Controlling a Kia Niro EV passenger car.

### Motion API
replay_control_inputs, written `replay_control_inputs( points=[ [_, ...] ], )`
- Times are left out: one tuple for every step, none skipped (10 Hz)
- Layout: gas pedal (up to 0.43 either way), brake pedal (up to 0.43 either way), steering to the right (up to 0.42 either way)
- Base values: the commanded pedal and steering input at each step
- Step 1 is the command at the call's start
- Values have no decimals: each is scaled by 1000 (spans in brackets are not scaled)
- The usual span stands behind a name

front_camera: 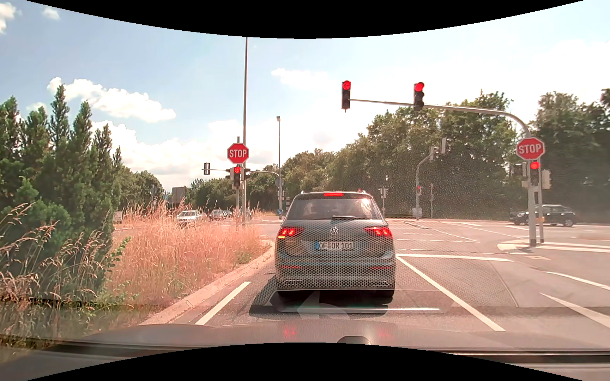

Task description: Follow the waypoints while adhering to traffic rules and regulations

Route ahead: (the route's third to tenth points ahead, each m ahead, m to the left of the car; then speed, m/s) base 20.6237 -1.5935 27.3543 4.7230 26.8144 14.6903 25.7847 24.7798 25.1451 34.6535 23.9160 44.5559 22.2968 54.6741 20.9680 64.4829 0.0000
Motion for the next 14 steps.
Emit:
replay_control_inputs(
  points=[
    [0,238,8],
    [0,238,8],
    [0,238,8],
    [0,238,8],
    [0,238,8],
    [0,238,8],
    [0,238,8],
    [0,238,8],
    [0,238,8],
    [0,238,8],
    [0,238,8],
    [0,238,8],
    [0,238,8],
    [0,238,8]
  ],
)
